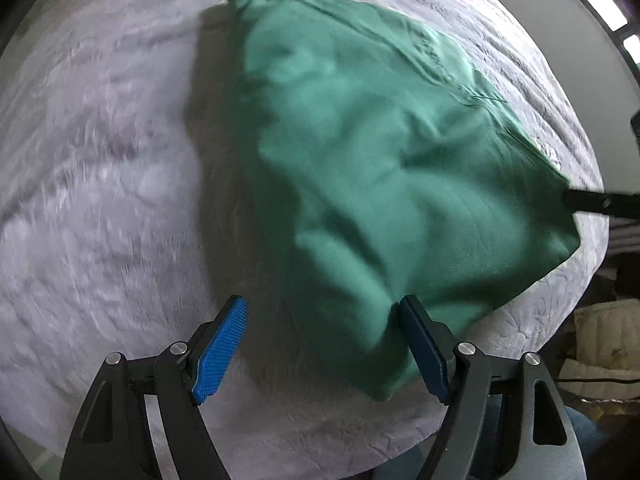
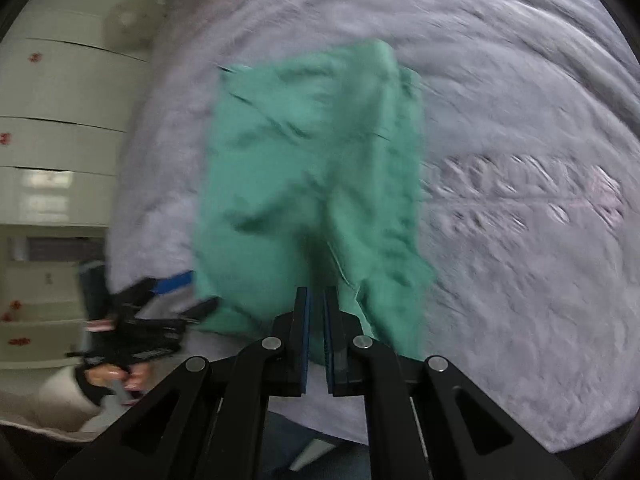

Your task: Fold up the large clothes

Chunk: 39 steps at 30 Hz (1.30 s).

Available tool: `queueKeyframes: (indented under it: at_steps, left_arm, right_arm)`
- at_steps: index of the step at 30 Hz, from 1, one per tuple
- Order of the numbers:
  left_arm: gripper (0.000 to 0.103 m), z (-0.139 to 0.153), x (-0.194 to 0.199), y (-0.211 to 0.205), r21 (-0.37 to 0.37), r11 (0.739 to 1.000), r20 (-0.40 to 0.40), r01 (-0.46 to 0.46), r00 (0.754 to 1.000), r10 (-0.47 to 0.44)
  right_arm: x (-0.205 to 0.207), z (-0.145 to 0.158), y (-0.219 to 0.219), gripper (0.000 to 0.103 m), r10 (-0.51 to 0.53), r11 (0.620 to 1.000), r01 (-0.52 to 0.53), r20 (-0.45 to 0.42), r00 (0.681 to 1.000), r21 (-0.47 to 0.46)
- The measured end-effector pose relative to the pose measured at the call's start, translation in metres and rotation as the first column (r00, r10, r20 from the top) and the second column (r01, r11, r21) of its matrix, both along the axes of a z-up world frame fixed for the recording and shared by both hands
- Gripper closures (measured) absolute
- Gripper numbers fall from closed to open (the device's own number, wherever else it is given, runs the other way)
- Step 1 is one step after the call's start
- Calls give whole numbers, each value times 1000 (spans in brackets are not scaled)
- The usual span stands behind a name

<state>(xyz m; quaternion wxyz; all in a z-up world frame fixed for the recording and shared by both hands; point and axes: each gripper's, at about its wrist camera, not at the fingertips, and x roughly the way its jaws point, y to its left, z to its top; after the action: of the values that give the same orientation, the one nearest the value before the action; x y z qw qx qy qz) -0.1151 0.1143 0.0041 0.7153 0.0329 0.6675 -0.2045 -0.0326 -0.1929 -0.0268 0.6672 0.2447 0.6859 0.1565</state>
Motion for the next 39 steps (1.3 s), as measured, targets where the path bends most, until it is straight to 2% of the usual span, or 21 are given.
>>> queueKeyframes:
  at_steps: [3,5,11,24,28,34,35,36,37,39]
  left_arm:
    - [24,-2,-3,4,-12,1000,0,-11,1000,11]
    - [16,-6,-6,3,10,1000,26,2,1000,-2]
    - [15,-19,-9,6,9,999,6,-40,999,40]
    - [15,-7,-17,20,34,996,-11,-86,996,86]
    - [15,13,-15,27,56,992,3,-114,994,114]
    - [15,41,-1,30,97,982,73,-162,985,155]
    - [15,44,1,31,98,980,83,-172,983,165]
    - [11,48,4,30,96,979,90,-182,981,174]
    - [0,50,6,32,98,977,94,-190,979,181]
    - [0,56,8,34,103,974,110,-204,975,193]
  right_arm:
    - [-10,-13,-12,96,-40,999,38,-34,999,-31]
    - [-17,-25,-16,96,-58,998,55,-63,996,-43]
    - [-34,-52,-14,100,-63,995,54,-118,991,-82]
    - [-25,-66,23,100,-72,991,56,-127,989,-123]
    - [-24,-53,22,98,-95,987,76,-132,987,-139]
    - [-12,-13,27,94,-120,977,109,-52,991,-183]
    - [-10,-8,29,91,-126,975,117,-41,991,-188]
    - [-5,-1,30,76,-132,972,125,-25,991,-201]
    - [-2,3,31,51,-135,969,130,-13,991,-210]
    - [5,12,35,27,-134,967,134,14,991,-218]
